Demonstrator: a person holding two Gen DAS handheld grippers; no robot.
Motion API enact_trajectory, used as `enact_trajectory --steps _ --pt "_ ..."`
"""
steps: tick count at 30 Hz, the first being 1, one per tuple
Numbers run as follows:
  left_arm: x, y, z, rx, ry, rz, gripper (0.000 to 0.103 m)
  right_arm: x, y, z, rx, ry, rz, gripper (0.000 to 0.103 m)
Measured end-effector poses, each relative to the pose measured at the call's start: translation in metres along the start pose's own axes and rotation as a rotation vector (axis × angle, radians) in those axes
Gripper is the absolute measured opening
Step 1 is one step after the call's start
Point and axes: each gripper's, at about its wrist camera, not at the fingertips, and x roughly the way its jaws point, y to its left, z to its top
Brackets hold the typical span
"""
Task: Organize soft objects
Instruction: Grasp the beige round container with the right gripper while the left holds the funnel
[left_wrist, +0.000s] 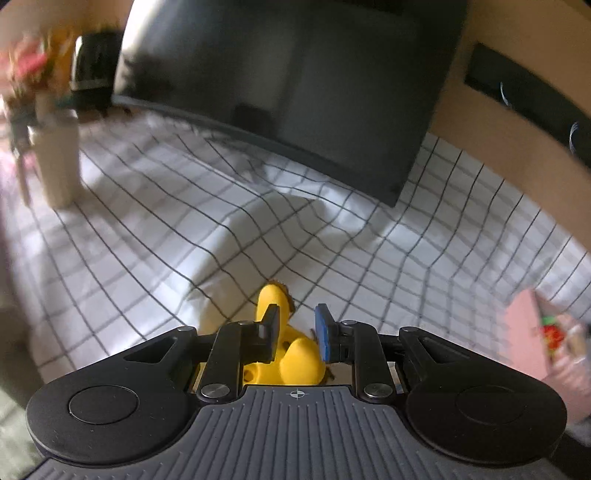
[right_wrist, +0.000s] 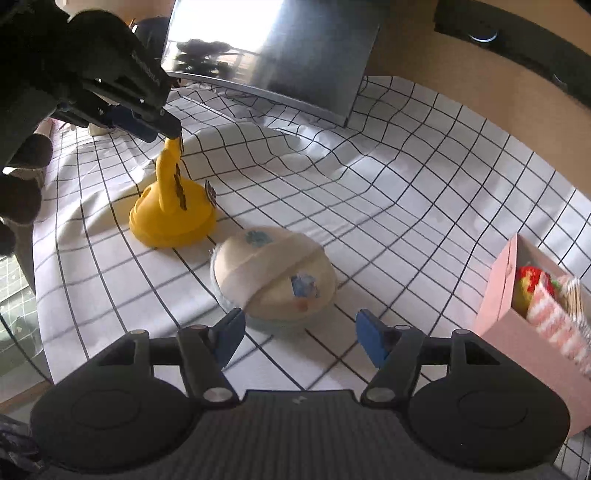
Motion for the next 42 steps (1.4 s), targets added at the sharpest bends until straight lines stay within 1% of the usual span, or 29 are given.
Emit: enact_trajectory --steps 2,4,6,8,10,12,14,18,19,24,29,33,34,36,37,39,41,42 --pt "-0.001 -0.012 -0.010 0.046 -0.026 0.058 0.024 0.001 -0.007 -0.008 -0.006 -0.006 0.002 0.067" --pt "-0.001 -0.025 -0.022 0.086 -0.035 0.116 0.024 0.000 -0.015 -0.013 -0.014 -0.014 0.007 0.067" --pt "-0.004 -0.035 -0.032 0.098 -0.064 0.157 0.024 0.000 -0.026 -0.019 -0.013 -0.029 0.024 0.067" --pt "-0.007 -0.042 -0.040 0.085 -0.080 0.175 0.024 0.002 -0.036 -0.023 -0.010 -0.029 0.034 0.067" --pt "-0.011 -0.050 -0.047 0.067 -0.082 0.177 0.025 0.007 -0.043 -0.027 -0.006 -0.015 0.046 0.067" --pt "-0.011 -0.059 -0.052 0.091 -0.087 0.187 0.025 0.012 -0.047 -0.030 -0.004 0.003 0.049 0.067" --pt "-0.009 -0.062 -0.053 0.088 -0.100 0.224 0.025 0.012 -0.050 -0.033 -0.002 0.014 0.049 0.067" --pt "0.002 -0.055 -0.045 0.022 -0.125 0.300 0.025 0.010 -0.052 -0.041 -0.010 0.027 0.063 0.067" --pt "0.005 -0.055 -0.044 0.019 -0.124 0.302 0.025 0.009 -0.051 -0.044 -0.013 0.018 0.061 0.067" --pt "0.022 -0.065 -0.045 0.040 -0.092 0.286 0.038 0.005 -0.052 -0.050 -0.012 0.005 0.061 0.067" --pt "0.030 -0.073 -0.052 0.091 -0.082 0.323 0.038 0.003 -0.052 -0.055 -0.007 -0.017 0.057 0.069" --pt "0.042 -0.060 -0.054 0.065 -0.049 0.326 0.035 0.002 -0.052 -0.058 -0.008 -0.033 0.053 0.070" --pt "0.042 -0.056 -0.054 0.058 -0.051 0.321 0.035 0.001 -0.053 -0.059 -0.005 -0.032 0.056 0.070" --pt "0.039 -0.051 -0.054 0.044 -0.064 0.300 0.031 0.002 -0.055 -0.057 -0.006 -0.019 0.075 0.070" --pt "0.036 -0.048 -0.054 0.037 -0.076 0.281 0.030 0.001 -0.055 -0.055 -0.008 -0.011 0.093 0.070" --pt "0.031 -0.043 -0.052 0.027 -0.097 0.234 0.028 0.000 -0.054 -0.049 -0.009 -0.023 0.123 0.070" --pt "0.031 -0.033 -0.050 0.009 -0.081 0.176 0.026 -0.004 -0.050 -0.037 -0.029 -0.057 0.145 0.070" --pt "0.032 -0.028 -0.049 -0.005 -0.064 0.157 0.025 -0.004 -0.046 -0.030 -0.045 -0.077 0.151 0.073"
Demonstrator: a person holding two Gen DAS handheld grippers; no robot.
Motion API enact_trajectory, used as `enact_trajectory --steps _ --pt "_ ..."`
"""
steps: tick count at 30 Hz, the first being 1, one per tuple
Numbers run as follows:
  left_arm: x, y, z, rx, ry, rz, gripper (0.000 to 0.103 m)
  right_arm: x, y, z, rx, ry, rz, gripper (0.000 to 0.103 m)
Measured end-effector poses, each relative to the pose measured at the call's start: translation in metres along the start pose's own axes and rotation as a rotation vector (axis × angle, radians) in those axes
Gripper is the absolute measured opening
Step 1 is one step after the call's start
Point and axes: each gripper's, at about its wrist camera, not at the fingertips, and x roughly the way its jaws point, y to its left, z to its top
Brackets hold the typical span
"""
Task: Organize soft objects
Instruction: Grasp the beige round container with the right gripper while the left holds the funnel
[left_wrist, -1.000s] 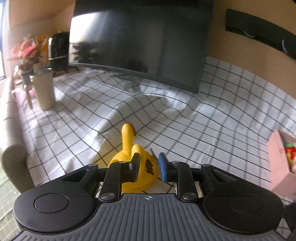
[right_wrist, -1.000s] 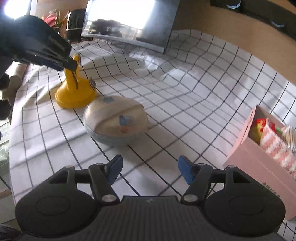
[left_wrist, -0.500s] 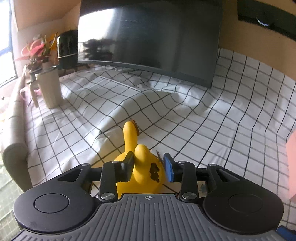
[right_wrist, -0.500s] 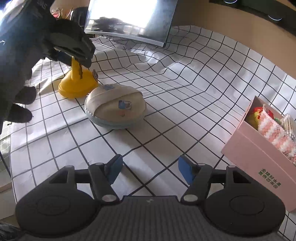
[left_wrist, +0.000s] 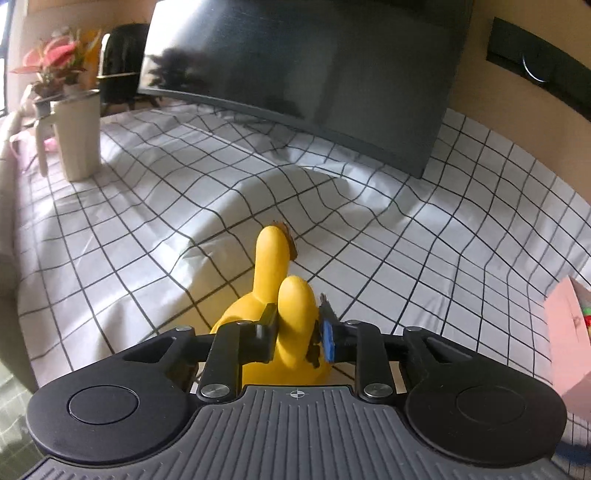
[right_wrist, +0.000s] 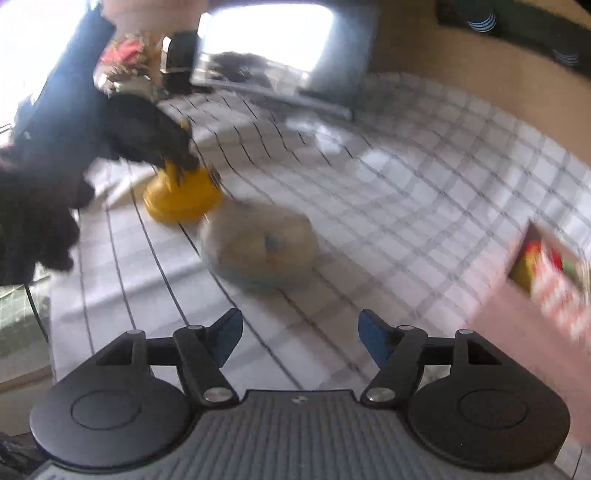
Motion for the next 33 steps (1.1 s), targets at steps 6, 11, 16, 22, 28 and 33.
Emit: enact_trajectory --steps 6,11,16,22,28,33 --pt "-0.008 0.008 0.001 0.082 0.020 -0.022 0.022 0.034 0.036 0.036 -0.105 0.005 0.044 0.083" --pt "-0.009 0.020 0.004 0.101 0.067 -0.025 0.021 0.076 0.042 0.054 -0.113 0.043 0.009 0.092" --pt "-0.006 0.030 0.003 0.091 0.120 -0.067 0.024 0.102 0.031 0.060 -0.035 0.091 -0.016 0.100" --pt "0.003 0.033 0.007 0.087 0.131 -0.102 0.025 0.109 0.028 0.055 -0.022 0.088 -0.023 0.102" --pt "0.004 0.043 0.006 0.076 0.113 -0.148 0.021 0.105 0.021 0.062 0.020 0.091 -0.040 0.098" --pt "-0.013 0.033 0.007 0.257 0.024 -0.150 0.020 0.065 0.019 0.060 -0.011 0.047 -0.107 0.098"
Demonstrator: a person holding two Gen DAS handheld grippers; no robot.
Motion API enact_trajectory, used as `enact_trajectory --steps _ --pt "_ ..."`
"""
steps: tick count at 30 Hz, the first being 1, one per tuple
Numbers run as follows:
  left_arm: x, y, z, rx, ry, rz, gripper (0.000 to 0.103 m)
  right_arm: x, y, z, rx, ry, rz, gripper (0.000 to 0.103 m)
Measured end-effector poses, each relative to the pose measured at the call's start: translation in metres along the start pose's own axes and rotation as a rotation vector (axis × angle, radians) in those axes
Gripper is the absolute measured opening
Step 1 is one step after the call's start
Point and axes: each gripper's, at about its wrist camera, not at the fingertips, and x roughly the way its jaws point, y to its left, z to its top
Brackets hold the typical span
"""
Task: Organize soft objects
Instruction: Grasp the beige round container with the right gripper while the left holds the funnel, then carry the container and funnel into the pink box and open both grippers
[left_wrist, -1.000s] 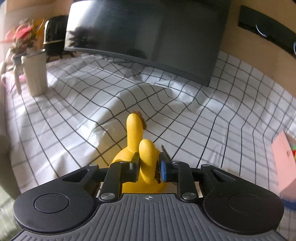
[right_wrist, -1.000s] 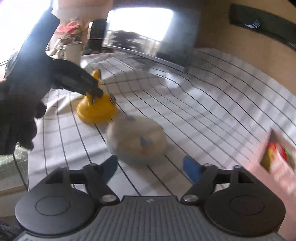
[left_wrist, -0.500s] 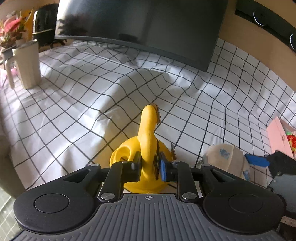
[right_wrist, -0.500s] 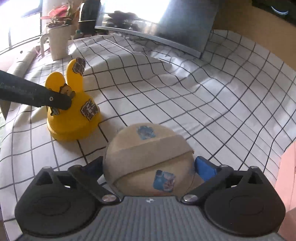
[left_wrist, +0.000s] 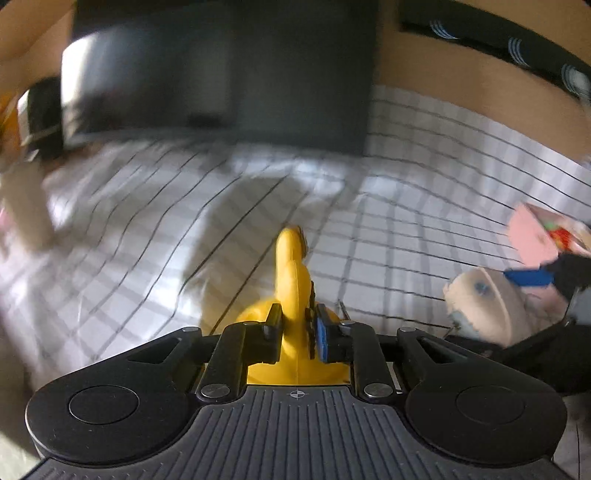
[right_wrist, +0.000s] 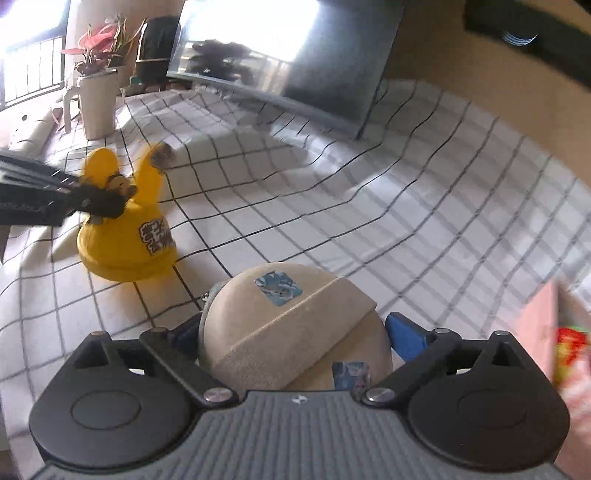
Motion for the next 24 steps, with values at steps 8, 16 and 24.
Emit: enact_trajectory --steps 8,16,24 --pt "-0.034 -0.039 0.030 0.244 -0.064 -0.215 0.020 -0.093 -0.028 -0.036 0.037 0.012 -0.176 0.098" --pt "-0.069 -0.139 0.122 0.390 -0.215 -0.569 0.020 -0.154 -0.086 -0.046 0.071 -0.069 -0.535 0.098" --pt "-0.031 -0.281 0.193 0.361 -0.264 -0.867 0.021 -0.108 -0.190 -0.029 0.265 -0.078 -0.651 0.098"
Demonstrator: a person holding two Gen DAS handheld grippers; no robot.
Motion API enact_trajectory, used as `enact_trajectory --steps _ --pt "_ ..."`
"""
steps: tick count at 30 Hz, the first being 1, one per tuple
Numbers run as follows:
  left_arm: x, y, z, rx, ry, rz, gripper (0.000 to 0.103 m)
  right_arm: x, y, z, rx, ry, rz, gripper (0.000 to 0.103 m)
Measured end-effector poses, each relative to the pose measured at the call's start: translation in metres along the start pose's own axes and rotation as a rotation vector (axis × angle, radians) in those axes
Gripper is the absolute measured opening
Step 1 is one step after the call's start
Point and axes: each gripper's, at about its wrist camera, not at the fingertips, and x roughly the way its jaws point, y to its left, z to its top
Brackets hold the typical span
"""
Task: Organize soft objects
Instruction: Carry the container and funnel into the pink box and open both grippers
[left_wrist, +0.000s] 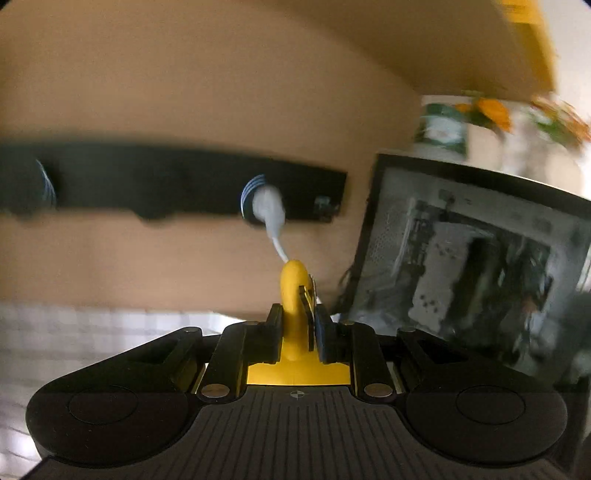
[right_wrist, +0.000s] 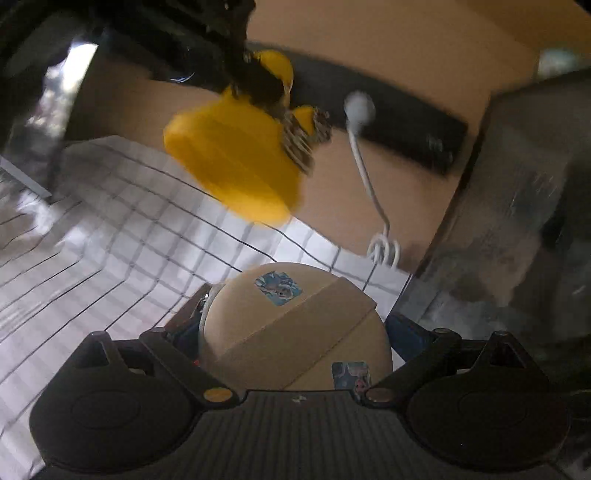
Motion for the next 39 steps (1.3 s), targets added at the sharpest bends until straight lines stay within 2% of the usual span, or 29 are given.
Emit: enact_trajectory --steps 3,5,8,10,12,14,17,20,24,28,33,36,39 --pt "0.058 0.019 -0.017 -0.157 0.051 -0.052 0.021 0.044 0.005 -0.017 0.029 0.077 -0.008 0.098" --pt "0.094 0.038 -0.050 -0.277 0.118 -0.034 0.021 0.064 0.010 -0.036 0.022 0.137 0.009 0.098" --pt "0.132 0.055 -0.096 -0.338 0.241 0.024 0.023 0.063 0.020 -0.053 -0.020 0.115 0.022 0.098" --pt "0.139 0.060 -0.118 -0.368 0.276 0.042 0.023 0.058 0.025 -0.057 -0.063 0.098 0.031 0.098" --pt "0.136 0.062 -0.127 -0.399 0.244 0.045 0.023 0.052 0.026 -0.057 -0.103 0.093 0.036 0.098" --pt "0.137 0.060 -0.126 -0.396 0.253 0.040 0.024 0.047 0.028 -0.053 -0.109 0.089 0.037 0.098" --pt "0.134 0.057 -0.116 -0.367 0.260 0.051 0.025 0.028 0.024 -0.041 -0.094 0.044 0.015 0.098" --pt "0.116 0.059 -0.104 -0.349 0.214 0.046 0.025 0.009 0.021 -0.034 -0.072 0.008 -0.015 0.098" --pt "0.100 0.054 -0.092 -0.323 0.211 0.030 0.025 -0.010 0.016 -0.029 -0.013 -0.007 -0.015 0.098" --pt "0.081 0.053 -0.092 -0.306 0.202 0.025 0.025 -0.024 0.016 -0.030 0.057 0.024 -0.015 0.098" --pt "0.055 0.052 -0.099 -0.306 0.214 0.020 0.025 -0.058 0.014 -0.047 0.208 0.077 0.024 0.098" --pt "0.032 0.042 -0.110 -0.266 0.228 0.020 0.025 -0.070 0.015 -0.065 0.297 0.161 0.018 0.098" --pt "0.011 0.025 -0.134 -0.229 0.281 0.045 0.025 -0.071 0.016 -0.088 0.353 0.272 -0.013 0.098"
